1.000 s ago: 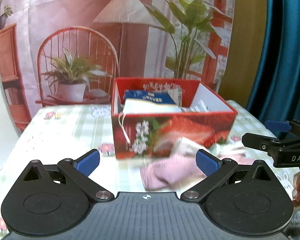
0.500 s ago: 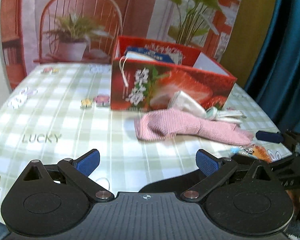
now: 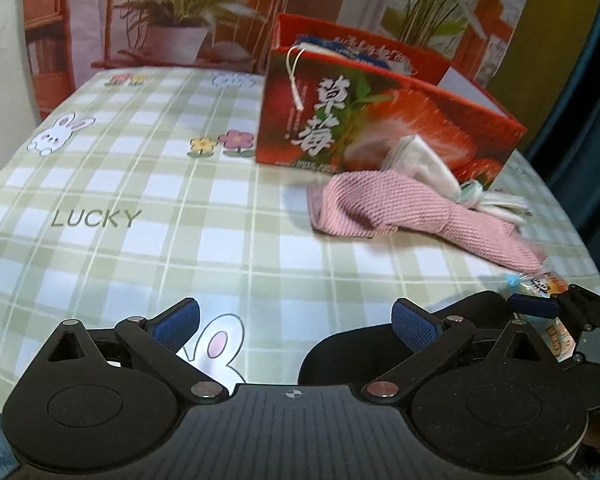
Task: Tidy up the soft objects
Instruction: 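Lower both tools onto the black eye mask and close on it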
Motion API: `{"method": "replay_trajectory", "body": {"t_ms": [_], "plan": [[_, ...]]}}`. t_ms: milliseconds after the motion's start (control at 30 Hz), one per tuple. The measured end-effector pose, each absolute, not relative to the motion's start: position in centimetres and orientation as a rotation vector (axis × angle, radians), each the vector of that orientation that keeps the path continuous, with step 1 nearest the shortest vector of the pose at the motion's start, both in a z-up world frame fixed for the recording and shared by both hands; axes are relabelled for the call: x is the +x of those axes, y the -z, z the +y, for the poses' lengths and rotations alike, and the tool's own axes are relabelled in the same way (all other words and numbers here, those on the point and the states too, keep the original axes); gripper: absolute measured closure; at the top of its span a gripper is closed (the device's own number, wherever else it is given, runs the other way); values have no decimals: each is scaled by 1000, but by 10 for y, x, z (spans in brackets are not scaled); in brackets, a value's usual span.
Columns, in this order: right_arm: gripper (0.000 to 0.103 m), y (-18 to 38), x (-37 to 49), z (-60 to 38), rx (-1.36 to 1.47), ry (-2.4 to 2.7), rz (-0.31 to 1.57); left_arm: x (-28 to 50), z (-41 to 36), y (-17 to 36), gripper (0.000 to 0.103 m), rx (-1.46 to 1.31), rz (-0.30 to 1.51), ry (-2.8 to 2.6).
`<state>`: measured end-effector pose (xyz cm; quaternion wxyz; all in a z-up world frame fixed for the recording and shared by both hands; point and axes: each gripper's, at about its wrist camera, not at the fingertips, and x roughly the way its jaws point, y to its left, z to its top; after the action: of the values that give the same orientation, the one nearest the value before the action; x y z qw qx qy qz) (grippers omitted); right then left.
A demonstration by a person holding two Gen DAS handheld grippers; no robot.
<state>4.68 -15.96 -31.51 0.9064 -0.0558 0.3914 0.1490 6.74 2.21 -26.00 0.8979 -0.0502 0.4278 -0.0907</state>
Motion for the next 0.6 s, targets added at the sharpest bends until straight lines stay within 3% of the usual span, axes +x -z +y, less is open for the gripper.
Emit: {"method": "replay_trajectory", "body": {"t_ms": [333,600], "plan": [[1,330,58,-142,-211,-310,816,71,19,265,0,-90,904,181],[1,334,81,-145,-133,-263,814,73,18,268,0,-83,881,178]]}}
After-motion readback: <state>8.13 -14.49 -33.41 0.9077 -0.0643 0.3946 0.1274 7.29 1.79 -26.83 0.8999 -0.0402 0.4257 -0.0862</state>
